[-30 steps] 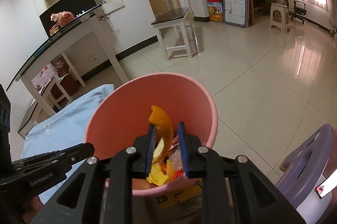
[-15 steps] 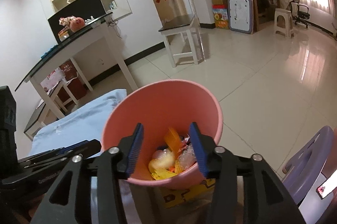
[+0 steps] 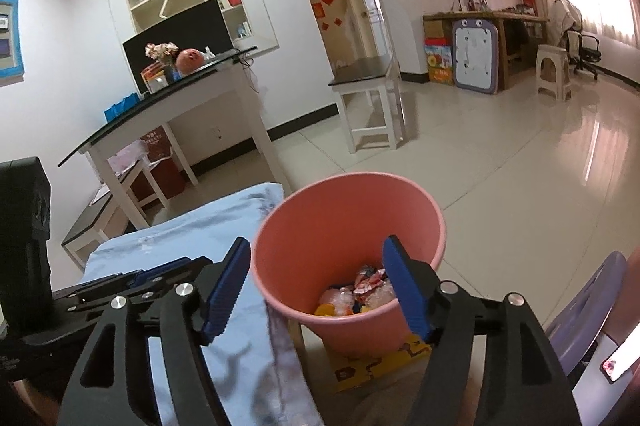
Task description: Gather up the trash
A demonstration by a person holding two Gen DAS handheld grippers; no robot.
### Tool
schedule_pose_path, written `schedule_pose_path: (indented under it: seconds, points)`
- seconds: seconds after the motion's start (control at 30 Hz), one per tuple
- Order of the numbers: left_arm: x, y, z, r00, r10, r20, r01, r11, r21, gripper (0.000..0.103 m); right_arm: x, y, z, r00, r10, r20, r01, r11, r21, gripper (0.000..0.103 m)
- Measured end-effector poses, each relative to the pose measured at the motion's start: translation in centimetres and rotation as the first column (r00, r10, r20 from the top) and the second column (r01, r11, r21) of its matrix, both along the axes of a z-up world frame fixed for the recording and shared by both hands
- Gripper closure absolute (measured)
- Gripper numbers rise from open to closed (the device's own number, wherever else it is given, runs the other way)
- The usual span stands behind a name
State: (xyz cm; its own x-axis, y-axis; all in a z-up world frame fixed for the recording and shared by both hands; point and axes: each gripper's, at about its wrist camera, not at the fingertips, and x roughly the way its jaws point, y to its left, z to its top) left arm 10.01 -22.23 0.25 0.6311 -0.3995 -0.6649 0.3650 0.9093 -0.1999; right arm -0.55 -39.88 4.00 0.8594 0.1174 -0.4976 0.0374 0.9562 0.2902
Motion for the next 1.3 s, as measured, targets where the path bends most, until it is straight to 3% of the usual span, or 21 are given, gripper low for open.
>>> schedule_pose_path:
  seconds: [0.2, 0.67, 1.3]
  points:
    - [-2.5, 1.8, 1.1, 0.997, 0.01, 0.078, -0.012, 1.0, 0.018, 0.077, -2.1, 2.0, 0.9, 0.999, 0.008, 0.045, -0.008, 1.0, 0.002, 0.03]
    - [-5.0, 7.6, 1.5, 0.985, 0.138, 0.107, -0.138, 0.99, -0.007, 0.077, -4.5, 6.9, 1.0, 0.998, 0.023, 0.058, -0.019, 0.997, -0.07, 0.03]
    - [-7.0, 10.0, 1.2, 0.965, 0.226, 0.129, -0.229, 0.974, 0.002, 0.077, -5.5, 10.9, -0.3, 0.998, 0.062, 0.031, -0.057, 0.988, -0.143, 0.029]
